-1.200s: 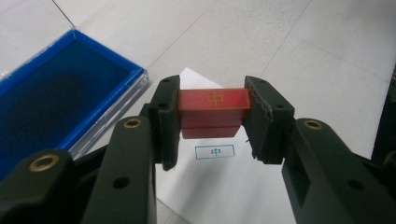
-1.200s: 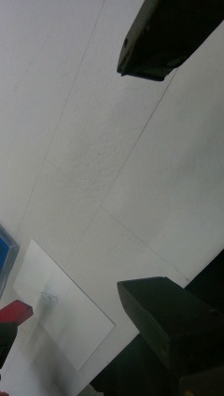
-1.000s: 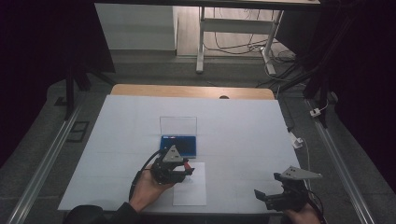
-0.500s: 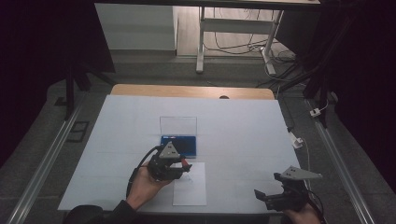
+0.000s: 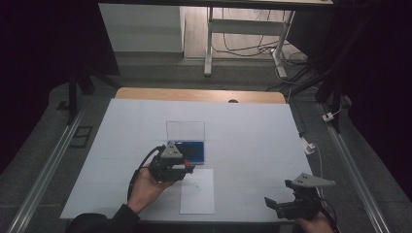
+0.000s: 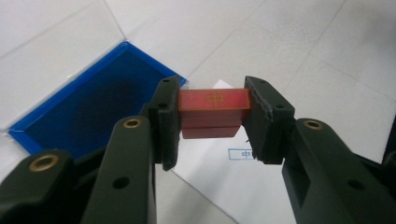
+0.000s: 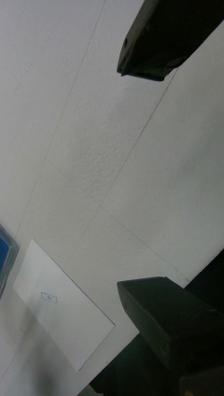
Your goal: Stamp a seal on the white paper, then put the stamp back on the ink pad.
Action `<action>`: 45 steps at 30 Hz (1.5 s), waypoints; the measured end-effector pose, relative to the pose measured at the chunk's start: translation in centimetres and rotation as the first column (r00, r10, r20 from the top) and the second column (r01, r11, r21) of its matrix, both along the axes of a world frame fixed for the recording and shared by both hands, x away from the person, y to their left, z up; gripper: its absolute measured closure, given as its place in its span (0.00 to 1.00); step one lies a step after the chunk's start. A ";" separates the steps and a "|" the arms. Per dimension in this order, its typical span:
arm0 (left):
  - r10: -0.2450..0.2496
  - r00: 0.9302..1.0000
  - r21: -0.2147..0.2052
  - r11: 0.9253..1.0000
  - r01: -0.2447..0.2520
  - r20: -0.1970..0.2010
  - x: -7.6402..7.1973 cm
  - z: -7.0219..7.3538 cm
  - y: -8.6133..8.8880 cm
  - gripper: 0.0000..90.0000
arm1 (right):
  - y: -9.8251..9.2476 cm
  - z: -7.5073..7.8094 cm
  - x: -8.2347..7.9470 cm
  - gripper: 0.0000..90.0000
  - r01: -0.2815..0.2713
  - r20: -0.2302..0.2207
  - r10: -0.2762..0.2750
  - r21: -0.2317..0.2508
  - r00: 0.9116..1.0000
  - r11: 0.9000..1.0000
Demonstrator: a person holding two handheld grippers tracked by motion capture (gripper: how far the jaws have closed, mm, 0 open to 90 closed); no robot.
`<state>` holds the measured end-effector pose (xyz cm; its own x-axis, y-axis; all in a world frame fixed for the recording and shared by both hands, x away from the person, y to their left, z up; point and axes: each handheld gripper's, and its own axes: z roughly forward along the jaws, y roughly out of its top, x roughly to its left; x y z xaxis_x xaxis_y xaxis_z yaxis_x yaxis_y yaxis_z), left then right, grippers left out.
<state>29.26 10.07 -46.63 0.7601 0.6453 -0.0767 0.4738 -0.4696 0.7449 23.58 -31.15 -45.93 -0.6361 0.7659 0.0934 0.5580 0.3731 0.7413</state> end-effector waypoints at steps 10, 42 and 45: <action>0.035 0.999 -0.003 0.999 -0.035 0.006 0.8 0.3 1.0 0.65 | 0.0 0.0 0.0 0.00 0.000 -0.001 0.000 0.001 1.000 1.000; 0.106 0.994 -0.019 0.994 -0.106 0.011 4.6 -0.2 1.9 0.65 | -0.1 0.0 0.1 0.00 0.016 -0.005 -0.016 0.010 1.000 1.000; 0.107 0.994 -0.009 0.994 -0.107 0.016 5.1 -0.3 1.8 0.65 | -0.2 0.0 0.1 0.00 0.019 -0.006 -0.019 0.014 1.000 1.000</action>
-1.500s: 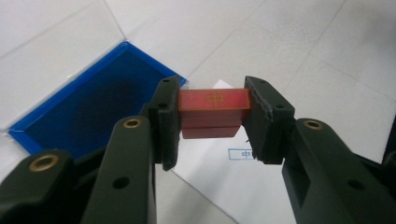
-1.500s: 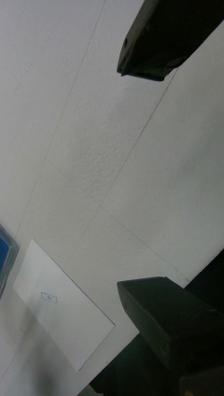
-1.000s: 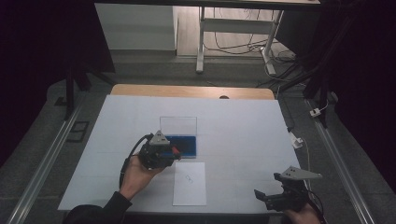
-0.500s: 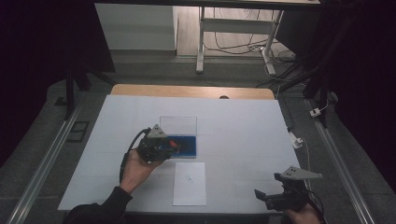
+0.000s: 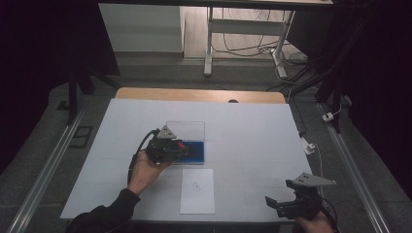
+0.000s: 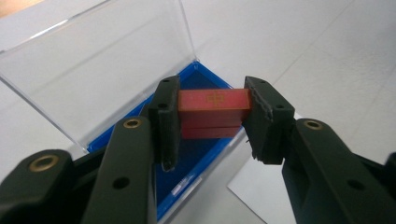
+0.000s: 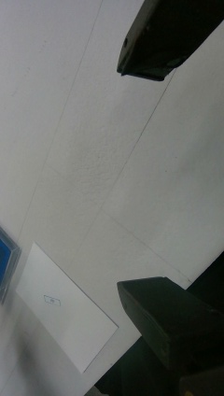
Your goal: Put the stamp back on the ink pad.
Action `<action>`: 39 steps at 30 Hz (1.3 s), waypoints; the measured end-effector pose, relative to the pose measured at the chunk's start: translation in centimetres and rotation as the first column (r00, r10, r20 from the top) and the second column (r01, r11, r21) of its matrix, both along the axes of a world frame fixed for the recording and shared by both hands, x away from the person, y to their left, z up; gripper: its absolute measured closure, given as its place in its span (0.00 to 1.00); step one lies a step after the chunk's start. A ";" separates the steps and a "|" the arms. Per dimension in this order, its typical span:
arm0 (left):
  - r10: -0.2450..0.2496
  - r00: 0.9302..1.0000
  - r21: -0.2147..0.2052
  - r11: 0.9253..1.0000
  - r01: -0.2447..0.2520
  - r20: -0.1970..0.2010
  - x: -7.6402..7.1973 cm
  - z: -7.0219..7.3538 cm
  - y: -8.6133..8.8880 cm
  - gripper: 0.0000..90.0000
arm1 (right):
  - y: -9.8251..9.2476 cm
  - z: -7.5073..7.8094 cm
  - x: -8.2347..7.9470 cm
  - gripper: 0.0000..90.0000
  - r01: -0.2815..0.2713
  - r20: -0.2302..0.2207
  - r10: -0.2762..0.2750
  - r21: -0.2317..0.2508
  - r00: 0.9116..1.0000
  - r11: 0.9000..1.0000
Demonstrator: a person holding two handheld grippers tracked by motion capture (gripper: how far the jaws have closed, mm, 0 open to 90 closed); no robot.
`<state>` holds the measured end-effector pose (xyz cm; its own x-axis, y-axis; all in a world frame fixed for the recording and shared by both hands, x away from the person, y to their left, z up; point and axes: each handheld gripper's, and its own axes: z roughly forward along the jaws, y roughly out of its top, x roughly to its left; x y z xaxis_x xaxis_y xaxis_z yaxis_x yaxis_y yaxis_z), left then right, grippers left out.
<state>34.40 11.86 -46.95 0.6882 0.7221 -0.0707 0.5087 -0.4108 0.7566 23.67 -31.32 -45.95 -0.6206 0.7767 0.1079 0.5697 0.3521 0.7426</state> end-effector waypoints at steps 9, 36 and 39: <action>0.013 1.000 0.016 1.000 -0.013 -0.002 1.4 -0.5 -0.1 0.65 | -0.1 0.0 0.0 0.00 0.006 -0.003 -0.006 0.013 1.000 1.000; 0.019 1.000 0.081 0.997 -0.019 0.003 2.8 -3.6 -1.2 0.65 | 0.0 0.0 0.0 0.00 -0.003 0.001 0.003 -0.004 1.000 1.000; 0.019 1.000 0.085 0.996 -0.019 0.004 2.9 -3.8 -1.2 0.64 | 0.0 0.0 0.0 0.00 -0.004 0.001 0.004 -0.004 1.000 1.000</action>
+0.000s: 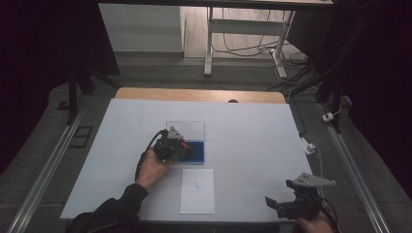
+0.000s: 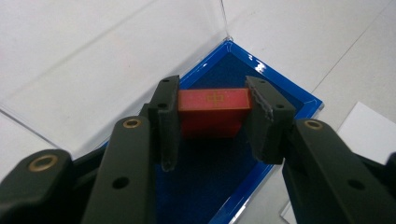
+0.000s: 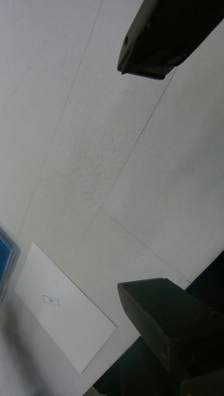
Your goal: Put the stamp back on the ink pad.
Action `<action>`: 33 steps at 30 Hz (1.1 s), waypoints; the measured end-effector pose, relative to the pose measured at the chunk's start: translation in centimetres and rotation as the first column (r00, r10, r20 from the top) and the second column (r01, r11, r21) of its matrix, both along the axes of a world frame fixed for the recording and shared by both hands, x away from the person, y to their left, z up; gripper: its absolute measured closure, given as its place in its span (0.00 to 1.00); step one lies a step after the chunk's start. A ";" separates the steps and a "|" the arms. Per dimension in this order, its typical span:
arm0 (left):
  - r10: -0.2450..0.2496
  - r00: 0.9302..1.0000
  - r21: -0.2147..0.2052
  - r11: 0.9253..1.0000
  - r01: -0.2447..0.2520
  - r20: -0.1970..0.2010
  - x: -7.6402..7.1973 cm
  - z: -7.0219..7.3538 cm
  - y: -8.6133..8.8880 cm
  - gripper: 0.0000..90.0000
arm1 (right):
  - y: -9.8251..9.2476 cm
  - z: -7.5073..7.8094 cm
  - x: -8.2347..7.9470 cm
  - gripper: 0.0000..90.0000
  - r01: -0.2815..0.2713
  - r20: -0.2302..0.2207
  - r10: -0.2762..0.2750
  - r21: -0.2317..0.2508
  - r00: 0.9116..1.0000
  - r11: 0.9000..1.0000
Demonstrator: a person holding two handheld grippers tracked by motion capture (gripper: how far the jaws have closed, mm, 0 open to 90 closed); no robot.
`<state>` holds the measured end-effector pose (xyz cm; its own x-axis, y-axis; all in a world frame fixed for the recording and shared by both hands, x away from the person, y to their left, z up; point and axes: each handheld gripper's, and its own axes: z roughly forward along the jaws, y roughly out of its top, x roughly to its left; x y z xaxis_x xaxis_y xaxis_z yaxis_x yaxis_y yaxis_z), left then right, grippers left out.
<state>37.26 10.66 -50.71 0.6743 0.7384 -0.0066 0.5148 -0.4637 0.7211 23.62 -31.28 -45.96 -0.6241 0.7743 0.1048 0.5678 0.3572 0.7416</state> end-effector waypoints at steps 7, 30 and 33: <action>0.002 1.000 -0.006 1.000 -0.002 -0.005 0.1 0.0 0.1 0.64 | 0.0 0.0 0.0 0.00 -0.002 0.001 0.002 -0.002 1.000 1.000; 0.019 1.000 -0.034 0.999 -0.020 -0.018 0.0 0.8 0.2 0.45 | 0.1 0.0 0.0 0.00 -0.004 0.002 0.004 -0.003 1.000 1.000; 0.020 1.000 -0.044 0.999 -0.021 -0.018 -0.1 1.1 0.2 0.41 | 0.0 0.0 0.0 0.00 -0.004 0.002 0.004 -0.003 1.000 1.000</action>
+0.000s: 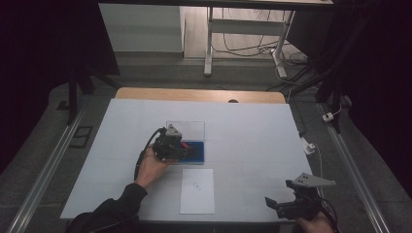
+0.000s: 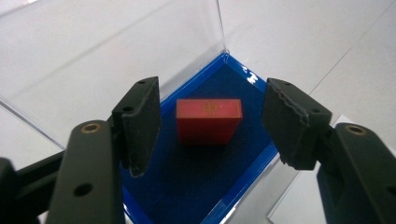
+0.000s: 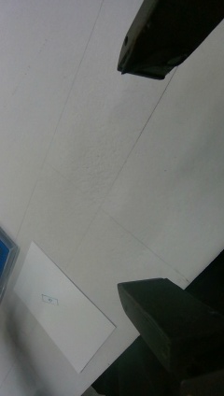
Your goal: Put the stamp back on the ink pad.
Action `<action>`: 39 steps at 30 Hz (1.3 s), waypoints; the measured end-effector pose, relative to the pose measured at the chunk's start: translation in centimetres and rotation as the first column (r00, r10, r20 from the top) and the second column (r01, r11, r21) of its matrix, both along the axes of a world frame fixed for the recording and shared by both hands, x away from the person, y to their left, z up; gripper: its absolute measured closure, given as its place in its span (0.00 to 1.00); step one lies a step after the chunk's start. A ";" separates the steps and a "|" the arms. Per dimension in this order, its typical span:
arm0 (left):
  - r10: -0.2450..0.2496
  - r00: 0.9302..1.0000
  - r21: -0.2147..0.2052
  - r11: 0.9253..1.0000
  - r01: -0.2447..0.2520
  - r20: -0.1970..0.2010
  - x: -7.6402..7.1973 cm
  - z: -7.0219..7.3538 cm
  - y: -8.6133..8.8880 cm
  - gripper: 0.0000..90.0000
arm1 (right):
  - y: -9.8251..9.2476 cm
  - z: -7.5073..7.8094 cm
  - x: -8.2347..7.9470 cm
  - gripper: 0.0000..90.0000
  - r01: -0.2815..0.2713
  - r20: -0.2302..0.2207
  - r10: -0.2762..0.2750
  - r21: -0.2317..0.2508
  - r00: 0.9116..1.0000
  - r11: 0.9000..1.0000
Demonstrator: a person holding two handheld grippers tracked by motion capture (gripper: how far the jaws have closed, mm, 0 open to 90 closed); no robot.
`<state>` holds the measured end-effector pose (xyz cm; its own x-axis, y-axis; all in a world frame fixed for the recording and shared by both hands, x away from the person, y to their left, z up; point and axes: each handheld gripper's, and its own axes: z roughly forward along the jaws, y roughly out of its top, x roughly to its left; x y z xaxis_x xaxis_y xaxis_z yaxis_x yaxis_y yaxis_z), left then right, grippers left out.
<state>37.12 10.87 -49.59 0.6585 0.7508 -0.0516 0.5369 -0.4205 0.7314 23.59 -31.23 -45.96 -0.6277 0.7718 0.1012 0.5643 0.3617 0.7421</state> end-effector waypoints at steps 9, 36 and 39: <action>-0.018 1.000 -0.045 0.999 0.017 -0.017 -0.2 0.6 0.3 0.24 | 0.0 0.0 0.0 0.00 0.000 0.001 0.000 -0.002 1.000 1.000; -0.057 0.993 -0.125 0.991 0.044 -0.106 -1.9 3.0 2.4 0.00 | 0.0 0.0 0.0 0.00 0.000 0.001 0.000 0.000 1.000 1.000; -0.081 0.994 -0.123 0.990 0.071 -0.072 -2.1 2.9 2.6 0.00 | 0.0 0.0 0.0 0.00 0.001 0.002 -0.001 0.000 1.000 1.000</action>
